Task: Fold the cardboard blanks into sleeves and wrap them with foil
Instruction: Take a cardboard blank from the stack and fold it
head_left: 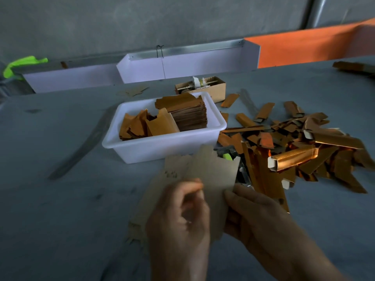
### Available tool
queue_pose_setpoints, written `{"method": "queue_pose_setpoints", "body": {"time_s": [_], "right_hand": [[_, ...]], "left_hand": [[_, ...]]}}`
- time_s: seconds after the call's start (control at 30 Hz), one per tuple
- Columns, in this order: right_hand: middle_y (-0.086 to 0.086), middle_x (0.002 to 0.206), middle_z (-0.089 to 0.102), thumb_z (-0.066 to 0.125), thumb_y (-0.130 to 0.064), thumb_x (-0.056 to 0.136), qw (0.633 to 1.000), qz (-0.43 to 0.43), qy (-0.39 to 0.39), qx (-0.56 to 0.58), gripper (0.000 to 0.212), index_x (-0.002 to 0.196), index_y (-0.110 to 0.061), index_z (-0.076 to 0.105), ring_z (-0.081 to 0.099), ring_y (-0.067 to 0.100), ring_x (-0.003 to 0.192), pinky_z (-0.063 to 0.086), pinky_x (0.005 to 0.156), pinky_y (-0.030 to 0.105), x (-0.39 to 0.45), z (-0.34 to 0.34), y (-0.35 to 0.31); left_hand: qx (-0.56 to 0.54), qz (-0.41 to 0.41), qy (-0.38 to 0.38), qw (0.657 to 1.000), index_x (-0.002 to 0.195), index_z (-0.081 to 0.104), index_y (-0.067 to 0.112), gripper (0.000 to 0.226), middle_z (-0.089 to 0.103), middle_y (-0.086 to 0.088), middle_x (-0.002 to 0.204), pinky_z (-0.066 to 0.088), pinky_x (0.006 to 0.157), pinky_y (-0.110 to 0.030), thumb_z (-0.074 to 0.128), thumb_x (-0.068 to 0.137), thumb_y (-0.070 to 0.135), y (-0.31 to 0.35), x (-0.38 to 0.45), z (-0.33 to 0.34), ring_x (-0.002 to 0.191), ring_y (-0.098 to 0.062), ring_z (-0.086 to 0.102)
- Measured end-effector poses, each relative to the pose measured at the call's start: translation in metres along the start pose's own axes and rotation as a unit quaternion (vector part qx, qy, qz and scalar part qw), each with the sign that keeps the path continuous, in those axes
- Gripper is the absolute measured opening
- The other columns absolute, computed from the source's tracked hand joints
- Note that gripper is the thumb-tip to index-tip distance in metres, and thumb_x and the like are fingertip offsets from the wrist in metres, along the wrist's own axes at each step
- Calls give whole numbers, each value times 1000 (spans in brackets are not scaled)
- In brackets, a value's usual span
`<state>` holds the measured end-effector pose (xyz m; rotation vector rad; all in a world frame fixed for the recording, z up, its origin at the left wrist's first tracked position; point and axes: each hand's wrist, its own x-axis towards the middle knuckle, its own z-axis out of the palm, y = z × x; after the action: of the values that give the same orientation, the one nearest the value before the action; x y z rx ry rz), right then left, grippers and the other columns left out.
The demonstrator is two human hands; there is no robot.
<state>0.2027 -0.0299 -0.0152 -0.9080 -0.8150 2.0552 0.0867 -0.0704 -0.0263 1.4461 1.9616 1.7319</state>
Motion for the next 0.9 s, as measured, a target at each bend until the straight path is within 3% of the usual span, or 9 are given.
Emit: {"method": "queue_pose_setpoints", "body": {"time_s": [0.13,0.27,0.43,0.6,0.67,0.7,0.77,0.83,0.9], "right_hand": [[12,97,73,46,-11,92,1000,5,-7,-1,22,99,-8,66,70,23,90,59,68,33,0,-6,-2],[13,104,71,47,-13,91,999,15,-8,-30,25,110,-9,63,68,26,97,58,78,41,2,-13,-3],[10,99,72,48,-13,89,999,16,-5,-39,23,104,-11,65,70,24,93,59,71,36,0,-18,-3],[12,100,72,49,-11,91,999,4,31,-38,21,101,-10,67,69,24,92,59,71,35,-2,-15,-5],[5,99,70,56,-13,89,983,-64,96,-145,17,101,-19,65,68,18,89,58,69,31,-4,-13,-4],[-4,98,69,60,-17,85,953,-125,140,-238,20,103,-27,61,66,11,88,55,66,23,-6,-11,-5],[-24,100,62,66,-27,78,840,-274,209,-420,42,114,-41,51,61,-8,88,47,59,7,-13,-4,-10],[-21,115,58,69,-26,75,707,-396,239,-536,53,124,-35,51,56,-11,100,43,75,0,-19,2,-19],[-4,129,56,71,-19,78,611,-440,219,-621,44,121,-19,60,48,14,123,42,99,30,-20,6,-23]], "left_hand": [[-10,-112,-4,994,100,67,30,25,68,13,97,44,71,-10,73,77,23,-9,10,-9,82,5,64],[-197,-264,-120,936,81,74,18,12,75,-1,80,51,67,-27,82,72,20,-9,16,-13,76,-14,70],[-226,-235,-147,934,78,70,9,40,64,-31,81,42,70,-38,74,53,41,-9,14,-12,70,-24,57],[-207,-240,-203,926,85,73,23,22,73,-9,76,48,70,-35,65,66,27,-8,10,-12,72,-17,65],[-129,-183,-216,950,86,72,31,20,73,-2,73,48,67,-31,61,69,29,-9,9,-15,68,-12,64],[-89,-151,-215,961,85,72,33,18,72,0,73,48,66,-27,61,72,29,-9,9,-17,68,-11,65],[-11,-96,-207,974,86,72,31,13,70,5,77,46,66,-16,66,81,21,-9,11,-20,75,-4,64],[35,-53,-210,976,87,67,41,31,68,10,84,41,67,-6,67,83,10,-6,15,-24,80,3,61],[38,-34,-228,972,85,64,50,42,70,14,88,43,70,-7,68,82,8,-1,18,-28,83,6,62]]}}
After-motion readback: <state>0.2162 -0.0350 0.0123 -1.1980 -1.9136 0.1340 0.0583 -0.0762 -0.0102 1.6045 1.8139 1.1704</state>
